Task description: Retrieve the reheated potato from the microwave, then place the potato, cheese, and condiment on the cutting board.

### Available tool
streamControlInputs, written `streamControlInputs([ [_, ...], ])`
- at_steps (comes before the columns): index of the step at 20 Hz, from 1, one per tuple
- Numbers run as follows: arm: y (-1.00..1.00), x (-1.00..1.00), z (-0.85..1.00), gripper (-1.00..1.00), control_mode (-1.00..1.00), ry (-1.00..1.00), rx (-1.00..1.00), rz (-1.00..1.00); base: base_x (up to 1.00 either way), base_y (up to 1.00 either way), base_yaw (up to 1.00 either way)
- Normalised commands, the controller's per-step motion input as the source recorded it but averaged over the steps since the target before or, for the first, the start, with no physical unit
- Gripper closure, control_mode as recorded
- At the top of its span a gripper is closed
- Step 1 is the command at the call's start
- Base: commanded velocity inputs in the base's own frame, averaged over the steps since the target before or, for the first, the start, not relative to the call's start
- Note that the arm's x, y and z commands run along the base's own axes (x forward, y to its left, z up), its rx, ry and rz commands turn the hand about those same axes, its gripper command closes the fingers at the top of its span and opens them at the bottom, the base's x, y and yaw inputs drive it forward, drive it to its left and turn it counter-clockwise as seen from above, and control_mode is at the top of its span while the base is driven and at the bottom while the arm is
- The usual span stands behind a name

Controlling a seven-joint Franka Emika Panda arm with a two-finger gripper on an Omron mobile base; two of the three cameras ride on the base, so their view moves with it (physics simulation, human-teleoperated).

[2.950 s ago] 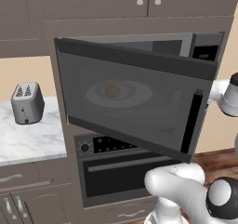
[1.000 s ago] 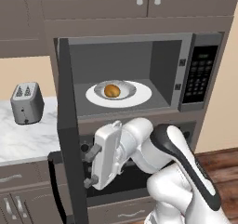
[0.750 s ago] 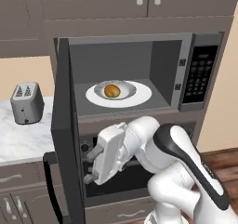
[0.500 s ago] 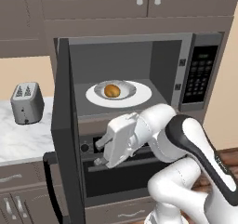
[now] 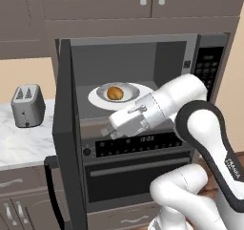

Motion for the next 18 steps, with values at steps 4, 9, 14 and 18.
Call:
streamControlInputs([
  [4,-0.31,0.61,0.00,-1.00,-1.00,-0.33,-0.34,-0.28,0.00,0.00,0.00],
  [9,-0.56,0.66,0.00,-1.00,-1.00,-0.15,-0.19,-0.21,0.00,0.00,0.00],
  [14,-0.53,0.47,-0.03,-1.00,-1.00,-0.13,-0.05,-0.18,0.00,0.00,0.00],
  [18,-0.34,0.35,-0.08,-1.00,-1.00,-0.16,-0.01,-0.14,0.00,0.00,0.00],
])
